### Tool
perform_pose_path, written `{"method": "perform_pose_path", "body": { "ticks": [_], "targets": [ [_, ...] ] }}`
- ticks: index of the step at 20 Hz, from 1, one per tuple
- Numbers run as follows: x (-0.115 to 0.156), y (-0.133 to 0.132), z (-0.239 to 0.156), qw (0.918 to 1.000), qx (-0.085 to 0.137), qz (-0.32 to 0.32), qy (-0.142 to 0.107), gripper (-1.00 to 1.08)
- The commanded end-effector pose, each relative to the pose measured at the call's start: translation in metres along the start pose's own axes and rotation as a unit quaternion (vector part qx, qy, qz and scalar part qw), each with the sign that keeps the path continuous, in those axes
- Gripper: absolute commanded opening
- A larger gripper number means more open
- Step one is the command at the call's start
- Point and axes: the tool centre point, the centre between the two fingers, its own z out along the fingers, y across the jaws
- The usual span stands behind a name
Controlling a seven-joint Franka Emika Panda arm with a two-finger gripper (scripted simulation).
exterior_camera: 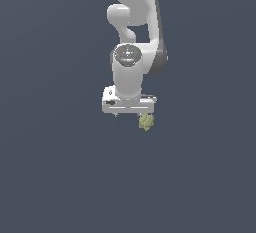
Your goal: Pick up the object and move it to a goal position.
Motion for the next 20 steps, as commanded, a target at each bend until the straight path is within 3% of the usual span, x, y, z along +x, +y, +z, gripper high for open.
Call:
{"method": "perform_pose_path", "body": {
  "ticks": [1, 10, 20],
  "targets": [
    [0.0, 0.0, 0.0, 1.0, 0.0, 0.0, 0.0, 1.0],
    [0.006, -0.015, -0.002, 0.9998, 0.018, 0.009, 0.005, 1.0],
    [0.004, -0.021, 0.003, 0.9996, 0.016, 0.024, 0.006, 1.0]
  ]
}}
